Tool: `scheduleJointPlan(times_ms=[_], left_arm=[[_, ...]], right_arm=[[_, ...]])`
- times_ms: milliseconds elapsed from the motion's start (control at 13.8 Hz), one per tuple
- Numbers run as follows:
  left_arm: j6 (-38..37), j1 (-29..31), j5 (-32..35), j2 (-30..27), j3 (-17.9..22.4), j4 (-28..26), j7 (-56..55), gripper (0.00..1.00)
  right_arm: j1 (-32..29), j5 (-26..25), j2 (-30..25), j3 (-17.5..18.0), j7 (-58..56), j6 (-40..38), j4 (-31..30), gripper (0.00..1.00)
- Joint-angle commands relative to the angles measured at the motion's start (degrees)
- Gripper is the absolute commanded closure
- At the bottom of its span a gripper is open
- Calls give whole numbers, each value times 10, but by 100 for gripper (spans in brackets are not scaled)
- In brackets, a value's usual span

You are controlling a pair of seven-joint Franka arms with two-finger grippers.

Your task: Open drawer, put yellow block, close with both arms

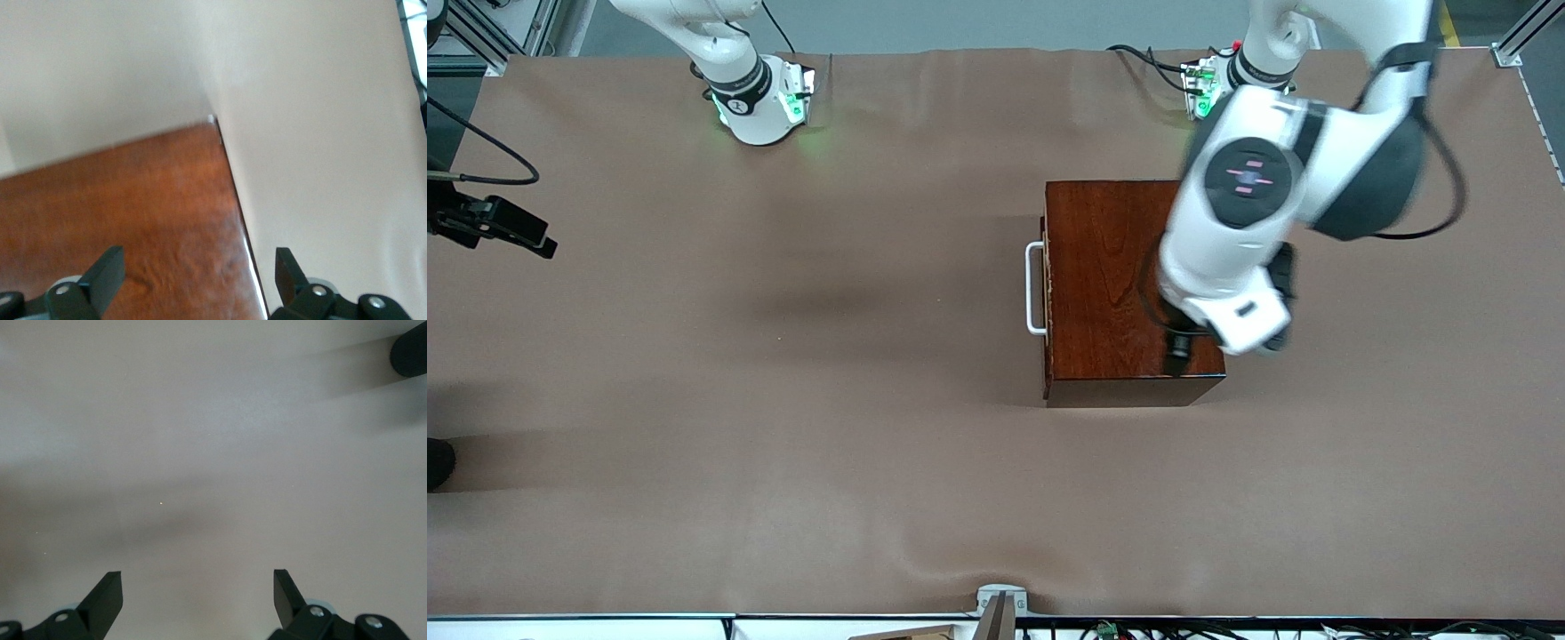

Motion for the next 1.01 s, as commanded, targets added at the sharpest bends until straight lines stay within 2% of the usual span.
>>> scheduleJointPlan(times_ms=[0,217,579,942], left_arm=[[-1,47,1,-56,-9,-58,78,0],[-1,96,0,-91,-10,-89,166,0],[-1,169,-26,-181,-10,-170,349,0],[-7,221,-35,-223,-10,-201,528,0]], right_arm=[[-11,2,-13,8,4,0,-6,0],[-9,2,-14,8,3,0,-8,0],[-9,2,-13,8,3,1,-6,0],[-9,2,-12,8,4,2,-4,0]])
